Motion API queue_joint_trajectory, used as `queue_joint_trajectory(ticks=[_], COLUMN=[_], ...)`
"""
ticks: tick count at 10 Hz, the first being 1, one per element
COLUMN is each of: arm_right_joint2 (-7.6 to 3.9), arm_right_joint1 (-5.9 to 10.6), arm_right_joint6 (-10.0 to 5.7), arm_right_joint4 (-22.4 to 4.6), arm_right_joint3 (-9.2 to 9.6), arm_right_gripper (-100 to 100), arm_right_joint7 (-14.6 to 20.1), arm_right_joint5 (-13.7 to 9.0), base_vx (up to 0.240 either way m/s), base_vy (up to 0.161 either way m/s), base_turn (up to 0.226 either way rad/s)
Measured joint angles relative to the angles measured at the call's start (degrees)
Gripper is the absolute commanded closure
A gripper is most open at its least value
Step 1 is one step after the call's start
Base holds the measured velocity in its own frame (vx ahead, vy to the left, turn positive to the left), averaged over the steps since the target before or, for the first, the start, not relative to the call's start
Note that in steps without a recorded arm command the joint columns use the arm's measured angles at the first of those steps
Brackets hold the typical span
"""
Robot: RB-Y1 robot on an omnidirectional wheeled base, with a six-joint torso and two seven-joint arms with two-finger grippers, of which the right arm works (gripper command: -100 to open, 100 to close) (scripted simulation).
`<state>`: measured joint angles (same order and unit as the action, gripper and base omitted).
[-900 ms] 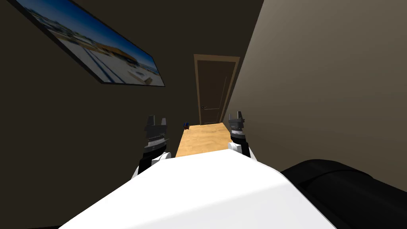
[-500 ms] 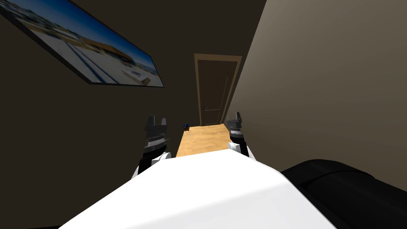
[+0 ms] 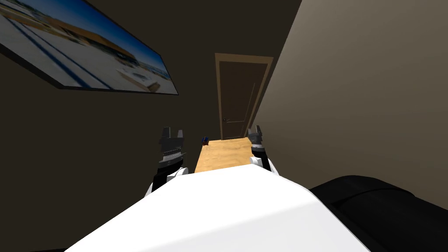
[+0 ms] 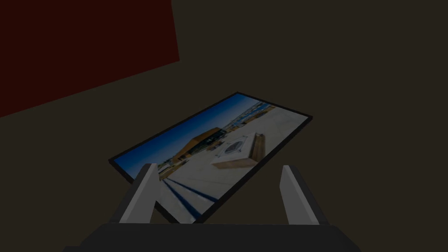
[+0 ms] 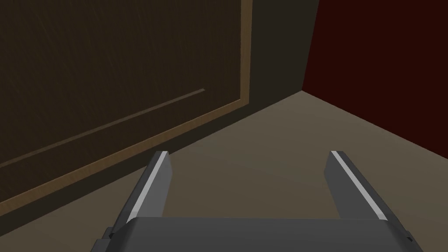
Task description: Pull the door open
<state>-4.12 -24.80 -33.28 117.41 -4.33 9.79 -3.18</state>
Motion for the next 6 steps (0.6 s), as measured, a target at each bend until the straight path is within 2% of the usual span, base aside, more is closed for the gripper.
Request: queue_joint_trajectory(ticks=[6], arm_right_joint2=[-1.69], arm_right_joint1=[2.12], arm_right_joint6=[-0.48], arm_right_joint4=[-7.0], arm_right_joint3=[-0.71], arm_right_gripper=[-100], arm_right_joint7=[1.3], arm_right_joint5=[1.8], base_vx=[0.127], base_vy=[0.034], base_turn=[0.007])
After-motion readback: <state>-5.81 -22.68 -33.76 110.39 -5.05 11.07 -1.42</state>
